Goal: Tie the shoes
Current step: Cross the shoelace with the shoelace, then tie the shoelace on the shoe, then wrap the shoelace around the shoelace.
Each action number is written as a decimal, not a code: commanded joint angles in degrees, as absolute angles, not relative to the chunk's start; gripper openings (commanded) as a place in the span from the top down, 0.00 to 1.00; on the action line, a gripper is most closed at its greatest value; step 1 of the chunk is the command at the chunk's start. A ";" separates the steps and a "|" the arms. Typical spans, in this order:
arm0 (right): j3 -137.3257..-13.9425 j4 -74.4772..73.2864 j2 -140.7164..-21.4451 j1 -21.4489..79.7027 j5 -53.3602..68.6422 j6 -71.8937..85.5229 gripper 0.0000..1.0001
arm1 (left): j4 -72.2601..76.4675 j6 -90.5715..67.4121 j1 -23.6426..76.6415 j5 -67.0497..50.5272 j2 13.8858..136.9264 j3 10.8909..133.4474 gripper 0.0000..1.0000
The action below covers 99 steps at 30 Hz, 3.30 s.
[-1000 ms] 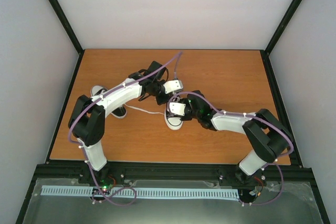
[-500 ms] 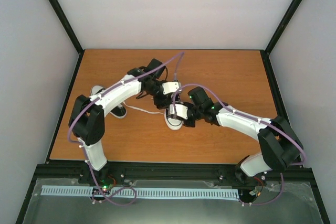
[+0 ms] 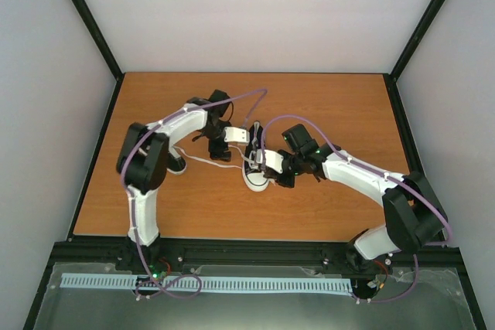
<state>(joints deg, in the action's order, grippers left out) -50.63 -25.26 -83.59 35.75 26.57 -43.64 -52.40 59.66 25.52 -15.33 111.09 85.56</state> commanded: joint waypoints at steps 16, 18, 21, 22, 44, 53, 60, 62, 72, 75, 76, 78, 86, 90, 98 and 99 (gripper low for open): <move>-52.34 -25.29 -79.86 30.41 29.40 -38.40 0.97 | -46.97 60.42 25.04 -6.58 122.57 89.97 0.99; -52.18 -23.66 -79.20 27.60 29.71 -35.05 0.97 | -45.20 56.84 24.14 -7.52 118.41 87.05 0.99; -50.57 -18.81 -77.80 23.61 28.01 -25.83 0.97 | -44.26 48.31 22.19 -9.60 111.12 85.07 0.99; -49.71 -17.48 -77.07 22.53 27.36 -22.85 0.97 | -44.67 45.87 21.63 -9.96 108.99 84.39 0.99; -34.80 -2.03 -77.75 -5.88 33.68 11.18 0.97 | -39.70 37.06 8.86 5.40 89.85 60.12 0.99; -34.80 0.11 -87.47 -13.45 39.85 16.33 0.97 | -35.01 37.83 7.41 10.38 94.01 60.89 0.99; -33.47 0.30 -87.07 -13.49 36.09 15.68 0.97 | -33.72 38.05 7.04 12.86 95.34 61.99 0.99; -33.49 -0.01 -87.19 -13.45 35.82 15.24 0.97 | -33.68 37.81 6.95 13.09 95.89 62.22 0.99; -39.90 -11.12 -84.86 -5.17 30.77 9.02 0.97 | -40.13 35.97 6.94 -7.29 90.92 63.27 0.99; -43.04 -15.53 -83.21 2.71 26.84 6.57 0.97 | -43.58 34.96 6.95 -16.68 86.96 64.78 0.99; -43.85 -16.99 -82.76 4.73 26.18 5.99 0.97 | -44.62 34.32 6.94 -19.48 85.72 65.33 0.99; -45.46 -20.72 -82.10 8.53 25.35 4.37 0.97 | -46.88 33.57 6.95 -24.55 83.41 66.76 0.99; -50.61 -34.81 -81.49 18.83 29.05 -1.02 0.69 | -59.40 34.94 6.95 -40.14 77.35 75.33 0.99; -53.76 -30.52 -75.85 22.90 28.60 -8.10 0.53 | -64.64 35.24 6.94 -44.45 77.66 81.71 0.99; -57.42 -9.49 -81.92 33.24 34.87 -38.42 0.44 | -65.45 35.45 6.94 -51.87 77.19 87.25 0.99; -57.40 -6.15 -83.29 32.99 35.74 -39.54 0.44 | -64.35 35.06 6.94 -51.44 76.97 86.95 0.99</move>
